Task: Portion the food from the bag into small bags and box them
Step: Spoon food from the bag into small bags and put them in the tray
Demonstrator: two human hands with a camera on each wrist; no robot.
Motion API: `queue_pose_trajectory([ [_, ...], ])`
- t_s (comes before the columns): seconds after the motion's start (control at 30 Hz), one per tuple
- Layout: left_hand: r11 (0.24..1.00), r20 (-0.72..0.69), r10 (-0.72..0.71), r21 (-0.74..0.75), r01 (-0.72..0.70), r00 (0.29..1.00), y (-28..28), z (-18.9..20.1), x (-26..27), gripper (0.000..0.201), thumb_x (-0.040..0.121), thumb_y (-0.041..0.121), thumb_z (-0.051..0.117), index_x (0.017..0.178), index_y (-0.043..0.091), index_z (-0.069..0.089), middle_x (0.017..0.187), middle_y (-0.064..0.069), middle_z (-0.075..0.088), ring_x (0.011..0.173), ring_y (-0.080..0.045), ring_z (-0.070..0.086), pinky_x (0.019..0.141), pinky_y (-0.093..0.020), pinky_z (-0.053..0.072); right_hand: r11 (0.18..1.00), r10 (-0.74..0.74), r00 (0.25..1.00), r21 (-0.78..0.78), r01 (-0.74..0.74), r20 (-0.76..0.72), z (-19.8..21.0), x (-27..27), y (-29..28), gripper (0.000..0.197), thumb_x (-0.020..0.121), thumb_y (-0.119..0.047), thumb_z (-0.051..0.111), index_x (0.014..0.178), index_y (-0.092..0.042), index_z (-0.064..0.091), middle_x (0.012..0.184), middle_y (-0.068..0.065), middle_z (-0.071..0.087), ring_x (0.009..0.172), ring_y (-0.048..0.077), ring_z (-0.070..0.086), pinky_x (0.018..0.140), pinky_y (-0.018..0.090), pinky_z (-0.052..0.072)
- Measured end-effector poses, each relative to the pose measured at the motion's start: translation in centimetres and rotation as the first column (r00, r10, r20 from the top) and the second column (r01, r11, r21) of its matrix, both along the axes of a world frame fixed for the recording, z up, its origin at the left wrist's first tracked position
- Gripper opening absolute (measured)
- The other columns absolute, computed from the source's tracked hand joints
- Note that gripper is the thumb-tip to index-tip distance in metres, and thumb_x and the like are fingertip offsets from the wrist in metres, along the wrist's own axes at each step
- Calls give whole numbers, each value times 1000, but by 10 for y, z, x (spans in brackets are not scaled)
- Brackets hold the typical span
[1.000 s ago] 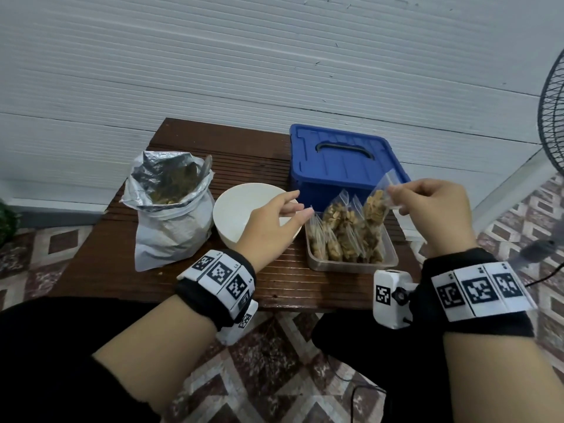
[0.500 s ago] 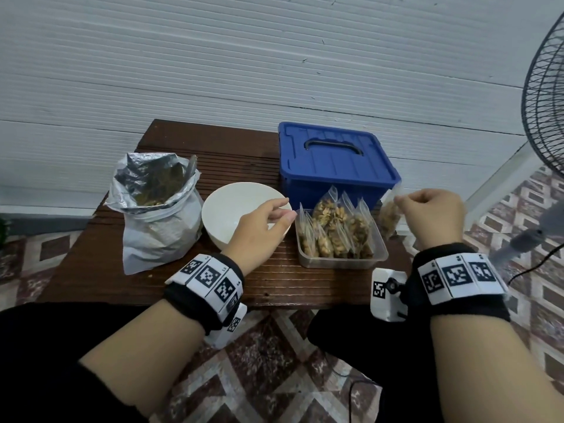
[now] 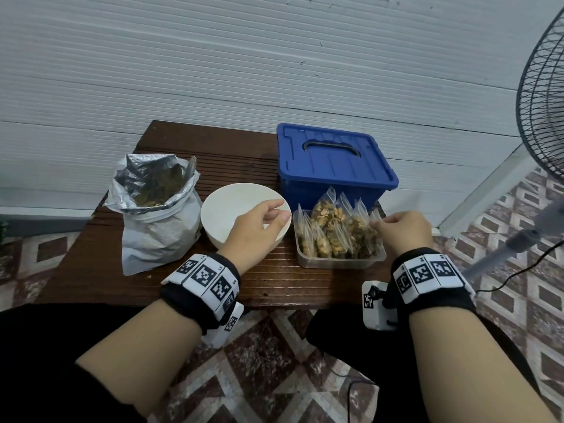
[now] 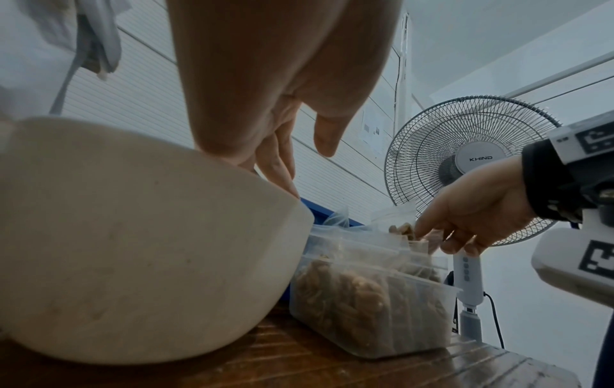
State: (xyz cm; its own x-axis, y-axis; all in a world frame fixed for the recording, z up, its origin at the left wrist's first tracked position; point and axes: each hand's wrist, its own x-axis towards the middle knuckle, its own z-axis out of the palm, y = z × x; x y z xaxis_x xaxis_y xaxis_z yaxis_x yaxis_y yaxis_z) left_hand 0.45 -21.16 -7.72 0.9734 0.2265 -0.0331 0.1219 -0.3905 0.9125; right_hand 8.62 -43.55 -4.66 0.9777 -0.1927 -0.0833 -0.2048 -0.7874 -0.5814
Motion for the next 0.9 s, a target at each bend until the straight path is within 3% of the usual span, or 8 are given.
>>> queue_pose_trajectory([
  [0.1,1000,-5,6,-2,-6,1000,1,-1,1,39,98,35,51,135,24,51,123,4,60,106,-2,48,94,-18,32,1000,0,1000,12,0,21,0,-1,2,19,88,-31,65,81,-14,66,86,8,65,80,23,58,72,31,44],
  [0.17,1000,-9,8,0,-8,1000,2,-1,1,39,97,35,51,135,25,51,119,7,59,106,-1,48,94,-18,32,1000,-8,1000,18,8,23,0,-2,3,19,88,-31,64,89,-12,69,88,7,65,82,22,57,73,32,44],
  [0.33,998,14,60,13,-61,998,11,1,5,37,96,30,56,132,21,54,116,7,61,105,-3,51,95,-20,36,998,-38,997,60,33,72,2,-2,5,26,90,-34,59,98,-11,67,94,8,65,87,22,54,84,38,46],
  [0.43,990,20,127,68,-128,992,27,2,10,36,92,24,62,127,18,57,117,5,64,102,-5,55,92,-20,39,992,-67,988,116,51,138,8,-2,7,27,91,-35,56,101,-11,64,97,8,64,92,26,57,86,37,46],
  [0.5,979,-9,132,158,-129,991,37,0,13,38,90,22,65,127,16,58,119,3,64,104,-8,57,94,-23,42,984,-91,972,170,55,215,13,-3,10,23,90,-34,56,100,-15,63,96,4,64,97,27,60,90,43,48],
  [0.7,875,-274,29,472,108,961,46,-11,23,57,84,35,71,134,18,51,132,-1,58,119,-19,52,104,-39,42,959,0,877,249,-137,480,26,-16,36,6,90,-29,57,91,-24,59,77,-15,54,89,20,59,88,46,48],
  [0.8,820,-383,-2,529,221,924,44,-16,31,65,81,42,72,138,20,48,136,-2,54,123,-21,50,105,-41,41,924,144,839,232,-304,525,24,-24,56,6,89,-30,59,92,-25,61,80,-15,57,88,19,59,84,47,49],
  [0.9,744,-479,-17,581,331,878,42,-19,40,61,83,40,69,138,24,48,137,0,52,125,-21,47,106,-40,39,891,306,801,141,-431,514,16,-33,76,4,89,-30,60,92,-28,61,80,-17,57,89,20,58,84,47,48],
])
